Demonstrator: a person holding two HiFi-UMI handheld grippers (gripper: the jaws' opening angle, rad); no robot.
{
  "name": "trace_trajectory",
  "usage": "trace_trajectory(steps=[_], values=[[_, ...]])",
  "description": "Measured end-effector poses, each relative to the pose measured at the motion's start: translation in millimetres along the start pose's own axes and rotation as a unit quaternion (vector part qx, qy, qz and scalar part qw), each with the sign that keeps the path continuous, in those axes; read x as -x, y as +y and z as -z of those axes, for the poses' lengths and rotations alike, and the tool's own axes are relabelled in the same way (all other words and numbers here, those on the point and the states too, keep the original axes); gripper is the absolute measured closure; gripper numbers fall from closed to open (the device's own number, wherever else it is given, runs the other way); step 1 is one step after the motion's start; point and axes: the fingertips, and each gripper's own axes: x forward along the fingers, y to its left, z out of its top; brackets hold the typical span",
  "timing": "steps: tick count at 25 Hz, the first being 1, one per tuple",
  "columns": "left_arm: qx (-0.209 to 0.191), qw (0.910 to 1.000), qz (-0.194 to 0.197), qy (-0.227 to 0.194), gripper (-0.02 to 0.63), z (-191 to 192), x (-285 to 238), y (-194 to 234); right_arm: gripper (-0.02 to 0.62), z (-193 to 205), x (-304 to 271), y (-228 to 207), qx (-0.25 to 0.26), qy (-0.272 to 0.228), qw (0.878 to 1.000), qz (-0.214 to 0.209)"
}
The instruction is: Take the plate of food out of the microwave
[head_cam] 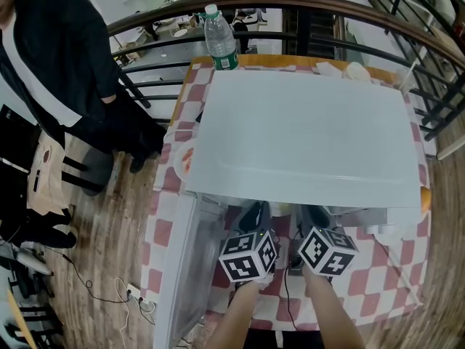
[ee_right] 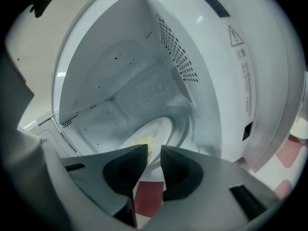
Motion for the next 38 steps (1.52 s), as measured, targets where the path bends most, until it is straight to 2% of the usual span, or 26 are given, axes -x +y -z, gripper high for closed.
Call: trace_trajectory(steps=[7, 10, 12, 19, 28, 30, 31, 38], values=[[0.036, 0.9993, 0.003, 0.000, 0.503, 10.2, 18.4, 3.5, 0.523, 8.2, 8.0, 5.2, 0.004, 0.012, 1.000, -0.016], [0.044, 0.9990, 0.007, 0.000, 0.499, 11.8, 20.4, 4.3, 0.522, 8.5, 9.1, 1.9, 0.000, 0.008, 1.000, -0.008], [0.048, 0.9988, 0.009, 0.000, 0.500, 11.3, 20.2, 4.4, 0.462, 5.3, 8.4, -3.5, -0.012, 0.005, 1.000, 0.002], [0.039, 0.9991, 0.012, 0.008, 0.515, 14.4, 27.1, 11.2, 0.462, 0.8, 3.2, -9.5, -0.028, 0.008, 1.000, 0.000], [0.016, 0.9996, 0.006, 0.024, 0.529, 26.7, 35.5, 19.2, 0.462, 17.9, -2.0, 0.0, -0.042, 0.040, 0.998, -0.006], [0.021, 0.9995, 0.007, 0.023, 0.537, 27.5, 36.3, 20.2, 0.480, 20.7, -1.9, 0.8, -0.049, 0.042, 0.998, -0.004], [0.023, 0.9995, 0.007, 0.022, 0.537, 26.8, 36.5, 20.5, 0.520, 20.8, -1.8, 1.3, -0.051, 0.041, 0.998, -0.005], [0.031, 0.9994, 0.010, 0.013, 0.538, 21.1, 33.7, 19.4, 0.543, 18.0, -1.9, -2.3, -0.086, 0.037, 0.995, -0.015]])
